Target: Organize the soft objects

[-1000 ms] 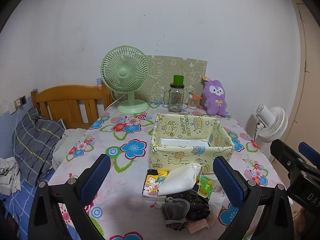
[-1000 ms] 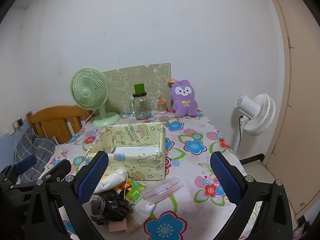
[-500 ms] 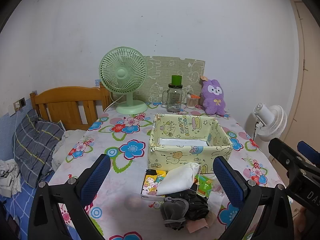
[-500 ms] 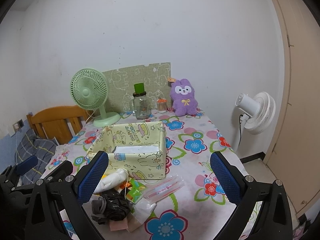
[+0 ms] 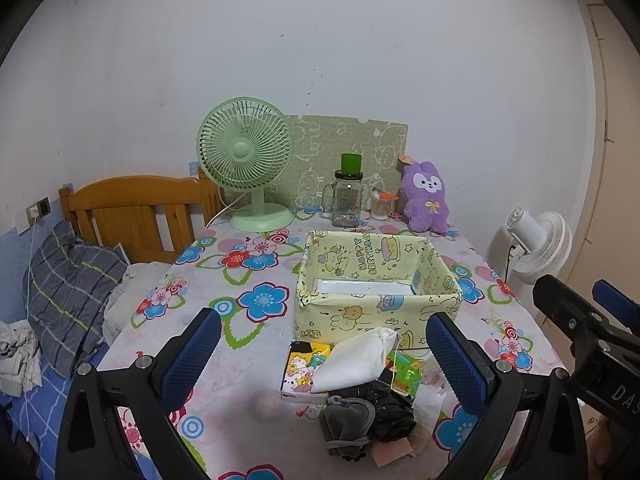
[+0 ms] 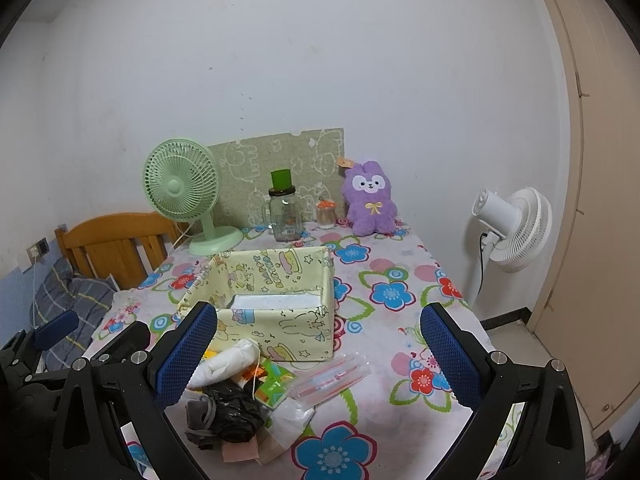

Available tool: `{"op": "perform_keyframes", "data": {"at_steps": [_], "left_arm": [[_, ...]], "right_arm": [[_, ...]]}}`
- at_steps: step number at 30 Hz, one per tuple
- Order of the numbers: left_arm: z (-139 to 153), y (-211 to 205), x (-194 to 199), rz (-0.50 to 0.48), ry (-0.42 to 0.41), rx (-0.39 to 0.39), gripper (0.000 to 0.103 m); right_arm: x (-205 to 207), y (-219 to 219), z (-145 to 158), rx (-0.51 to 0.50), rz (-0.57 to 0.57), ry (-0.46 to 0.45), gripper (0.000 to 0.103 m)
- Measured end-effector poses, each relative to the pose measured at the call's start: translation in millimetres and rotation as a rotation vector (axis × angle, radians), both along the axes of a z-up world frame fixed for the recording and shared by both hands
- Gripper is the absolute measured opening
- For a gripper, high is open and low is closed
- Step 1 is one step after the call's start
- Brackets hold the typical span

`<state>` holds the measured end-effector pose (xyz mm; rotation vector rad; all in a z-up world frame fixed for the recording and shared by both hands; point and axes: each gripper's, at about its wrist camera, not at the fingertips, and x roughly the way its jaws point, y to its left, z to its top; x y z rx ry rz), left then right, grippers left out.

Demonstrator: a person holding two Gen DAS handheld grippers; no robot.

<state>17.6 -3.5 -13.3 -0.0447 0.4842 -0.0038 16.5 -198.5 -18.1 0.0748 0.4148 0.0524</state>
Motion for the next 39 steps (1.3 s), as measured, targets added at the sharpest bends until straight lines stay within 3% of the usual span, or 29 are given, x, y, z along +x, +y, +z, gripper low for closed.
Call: {"op": "perform_keyframes", "data": {"at_steps": [20, 39], "left_arm": [[1, -2, 3, -0.009, 0.008, 0.0, 0.099], [-17, -12, 17, -0.026, 0.044, 0.01, 0.093]], "right_arm": [[1, 1, -1, 0.002, 0.009, 0.001, 0.1], [19, -2, -17, 0.017, 0.028, 0.047, 0.096]]}}
